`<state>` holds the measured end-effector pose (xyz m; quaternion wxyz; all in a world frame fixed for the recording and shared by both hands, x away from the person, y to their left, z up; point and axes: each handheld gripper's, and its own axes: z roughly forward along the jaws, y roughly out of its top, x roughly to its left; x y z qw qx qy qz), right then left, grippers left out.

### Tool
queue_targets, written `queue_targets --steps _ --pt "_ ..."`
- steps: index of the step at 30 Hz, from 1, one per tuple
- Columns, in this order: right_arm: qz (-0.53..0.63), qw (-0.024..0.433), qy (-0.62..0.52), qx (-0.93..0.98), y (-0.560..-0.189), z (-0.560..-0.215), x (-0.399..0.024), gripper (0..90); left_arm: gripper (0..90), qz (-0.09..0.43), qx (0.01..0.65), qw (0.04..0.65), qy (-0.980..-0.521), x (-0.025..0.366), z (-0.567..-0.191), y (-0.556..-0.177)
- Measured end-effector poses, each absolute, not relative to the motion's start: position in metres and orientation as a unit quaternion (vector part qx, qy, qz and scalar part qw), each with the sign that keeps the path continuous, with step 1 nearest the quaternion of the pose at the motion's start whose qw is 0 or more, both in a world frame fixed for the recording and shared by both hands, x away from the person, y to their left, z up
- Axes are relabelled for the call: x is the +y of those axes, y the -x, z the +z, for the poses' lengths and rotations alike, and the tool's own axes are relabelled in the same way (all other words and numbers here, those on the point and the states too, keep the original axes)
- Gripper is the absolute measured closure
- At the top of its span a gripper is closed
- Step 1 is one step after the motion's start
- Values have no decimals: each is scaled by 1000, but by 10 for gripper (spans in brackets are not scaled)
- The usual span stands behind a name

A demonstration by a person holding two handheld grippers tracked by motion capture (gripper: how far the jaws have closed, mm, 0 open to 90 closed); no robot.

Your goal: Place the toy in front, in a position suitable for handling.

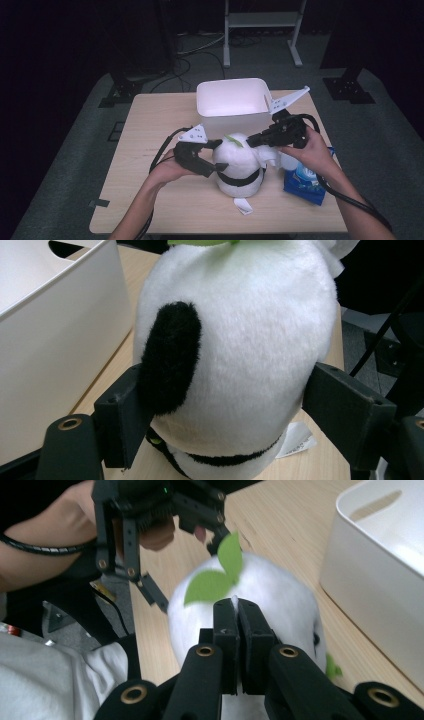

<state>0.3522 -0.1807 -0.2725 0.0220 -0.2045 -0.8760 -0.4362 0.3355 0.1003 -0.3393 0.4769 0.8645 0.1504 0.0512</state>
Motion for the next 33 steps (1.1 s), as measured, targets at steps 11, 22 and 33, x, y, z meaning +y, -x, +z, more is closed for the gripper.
queue_targets --steps 11,22,33 --pt "-428 35 187 -884 -363 -265 -149 867 209 56 144 473 -867 97 -338 -332" --pt "-411 32 187 -892 -362 -272 -145 868 102 70 140 482 -862 91 -329 -333" --pt "-396 6 193 -898 -356 -269 -153 856 232 66 138 479 -864 83 -333 -336"
